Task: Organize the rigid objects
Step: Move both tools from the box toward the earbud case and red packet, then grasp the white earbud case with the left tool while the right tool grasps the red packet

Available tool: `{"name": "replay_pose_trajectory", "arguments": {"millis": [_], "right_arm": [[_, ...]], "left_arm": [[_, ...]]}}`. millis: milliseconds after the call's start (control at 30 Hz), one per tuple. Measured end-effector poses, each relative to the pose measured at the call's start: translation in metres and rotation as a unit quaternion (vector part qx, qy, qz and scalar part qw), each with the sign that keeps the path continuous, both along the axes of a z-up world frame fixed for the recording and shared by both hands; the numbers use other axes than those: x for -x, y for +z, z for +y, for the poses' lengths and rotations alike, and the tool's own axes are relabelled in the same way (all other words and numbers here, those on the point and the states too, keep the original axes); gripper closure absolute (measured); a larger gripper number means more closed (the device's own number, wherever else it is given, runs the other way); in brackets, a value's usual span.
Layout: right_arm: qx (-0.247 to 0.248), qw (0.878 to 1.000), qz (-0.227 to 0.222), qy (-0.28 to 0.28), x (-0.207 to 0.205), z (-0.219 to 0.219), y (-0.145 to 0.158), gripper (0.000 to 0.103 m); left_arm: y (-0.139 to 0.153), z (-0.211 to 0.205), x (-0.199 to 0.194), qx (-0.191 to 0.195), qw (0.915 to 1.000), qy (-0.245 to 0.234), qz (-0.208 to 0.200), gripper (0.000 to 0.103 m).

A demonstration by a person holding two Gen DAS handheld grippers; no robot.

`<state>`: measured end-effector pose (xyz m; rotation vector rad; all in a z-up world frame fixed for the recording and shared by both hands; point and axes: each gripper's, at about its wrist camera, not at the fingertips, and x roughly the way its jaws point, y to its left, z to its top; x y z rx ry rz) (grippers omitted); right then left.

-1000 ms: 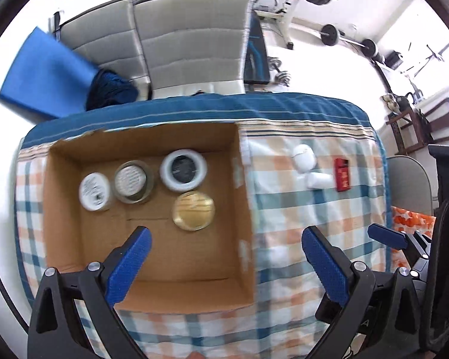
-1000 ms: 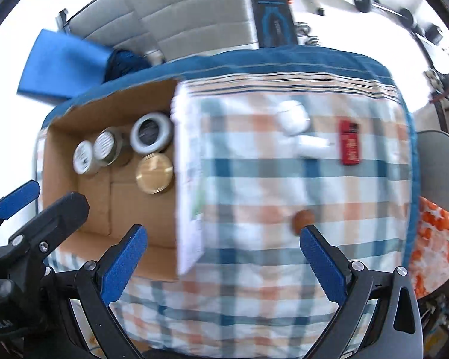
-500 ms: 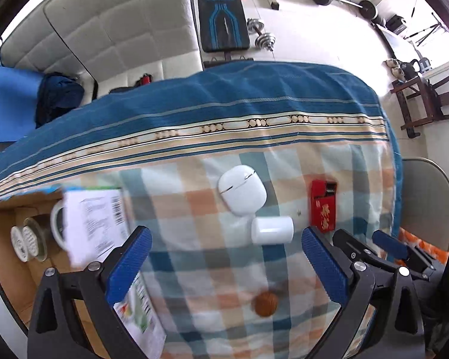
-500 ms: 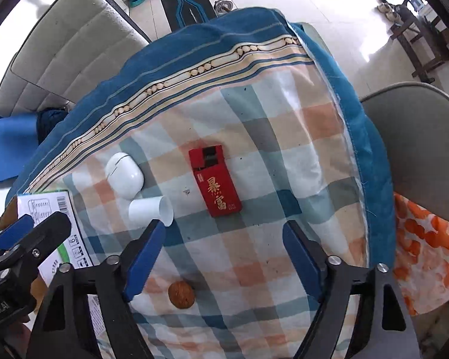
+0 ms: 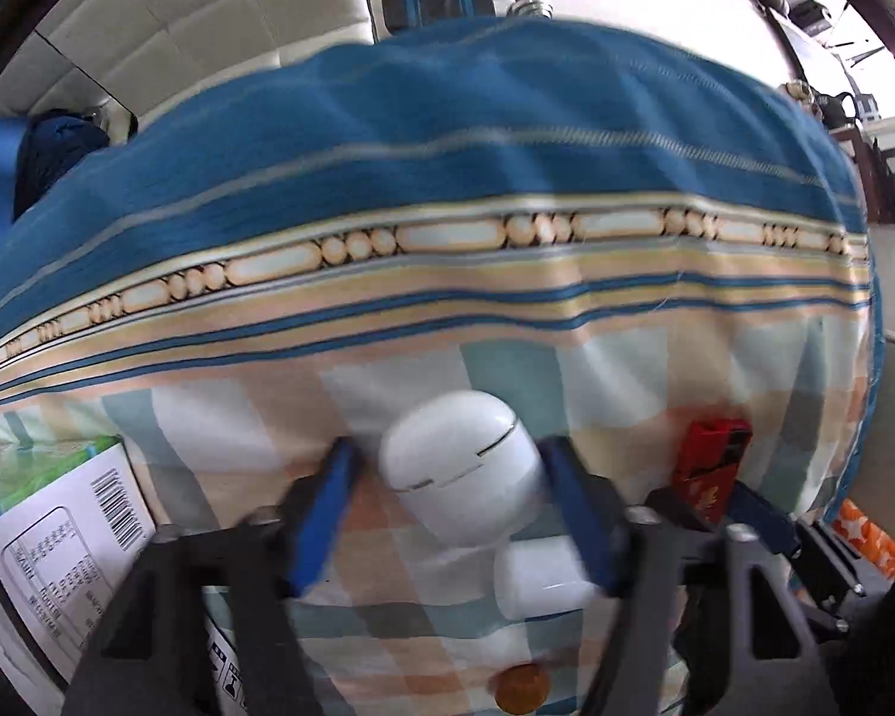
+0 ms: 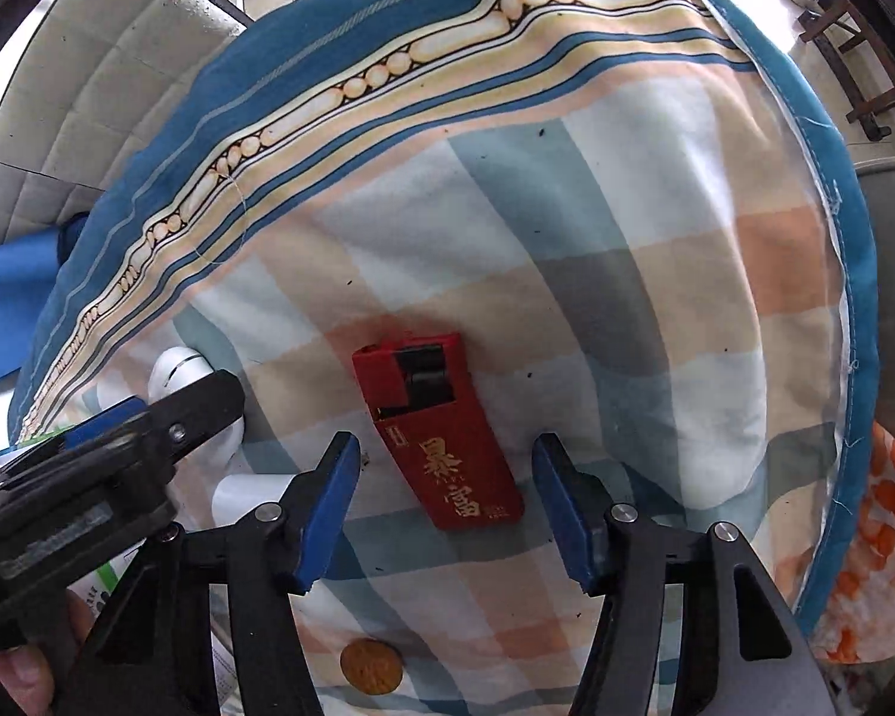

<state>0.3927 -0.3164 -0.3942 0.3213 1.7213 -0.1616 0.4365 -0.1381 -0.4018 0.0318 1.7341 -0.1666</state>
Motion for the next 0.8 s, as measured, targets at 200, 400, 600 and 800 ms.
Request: {"name": "replay_pose_trajectory", "arguments": {"millis": [200, 400, 600, 800], "right_arm": [[-0.006, 0.997, 0.053, 0.063, 0.022, -0.001, -0.002, 0.064], [-0.016, 0.997, 0.061, 0.039, 0.032, -0.011, -0.008, 0.063], [0.012, 0.996, 0.077, 0.044, 0.035, -0.012, -0.01, 0.065], [0.01, 0.996, 0.077, 0.048, 0.043, -0.009, -0.005, 0.066]], "left_arm": [[0.007, 0.011, 0.021, -0.015, 0.9989, -0.04, -0.02, 0.054], [0.001, 0.023, 0.021, 0.009, 0.9999, -0.012, -0.002, 0.048], [0.005, 0.024, 0.02, 0.0, 0.9997, -0.006, -0.022, 0.058], [0.014, 0.027, 0.026, 0.004, 0.9995, -0.016, -0.025, 0.058]]}}
